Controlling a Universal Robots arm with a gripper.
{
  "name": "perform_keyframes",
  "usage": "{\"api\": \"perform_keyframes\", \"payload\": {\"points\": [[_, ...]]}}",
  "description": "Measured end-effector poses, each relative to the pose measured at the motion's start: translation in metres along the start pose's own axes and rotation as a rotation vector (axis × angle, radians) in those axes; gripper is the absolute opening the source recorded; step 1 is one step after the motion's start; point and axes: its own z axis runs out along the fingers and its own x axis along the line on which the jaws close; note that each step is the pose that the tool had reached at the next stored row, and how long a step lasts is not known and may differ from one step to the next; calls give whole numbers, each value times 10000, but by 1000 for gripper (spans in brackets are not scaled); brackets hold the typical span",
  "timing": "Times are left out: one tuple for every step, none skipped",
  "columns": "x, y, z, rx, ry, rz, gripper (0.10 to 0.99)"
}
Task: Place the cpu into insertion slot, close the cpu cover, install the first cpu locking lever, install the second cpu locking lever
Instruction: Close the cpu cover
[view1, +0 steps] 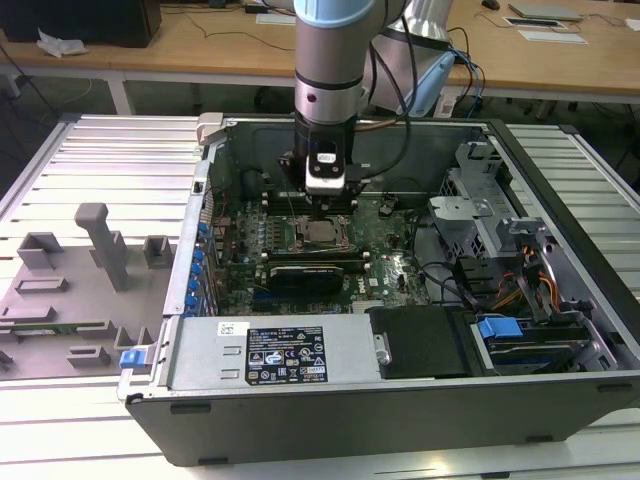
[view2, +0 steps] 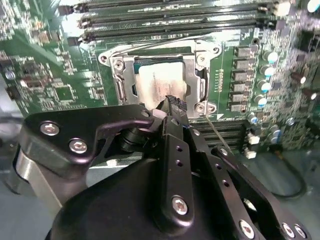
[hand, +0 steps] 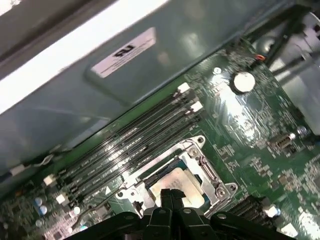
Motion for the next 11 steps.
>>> {"api": "perform_keyframes", "payload": {"points": [[0, 0, 2, 5, 18, -424, 106], [0, 0, 3, 7, 26, -610, 106], [0, 0, 5, 9, 34, -795, 106], [0, 0, 6, 11, 44, -1012, 106], [0, 0, 7, 14, 52, -1199, 106], [0, 0, 8, 16, 59, -1377, 106], [0, 0, 9, 18, 69, -1573, 106], [0, 0, 11, 21, 80, -1846, 106], [0, -1, 12, 23, 88, -2014, 106], [0, -1, 14, 26, 101, -2330, 106], [0, -1, 15, 31, 115, -2646, 106]]}}
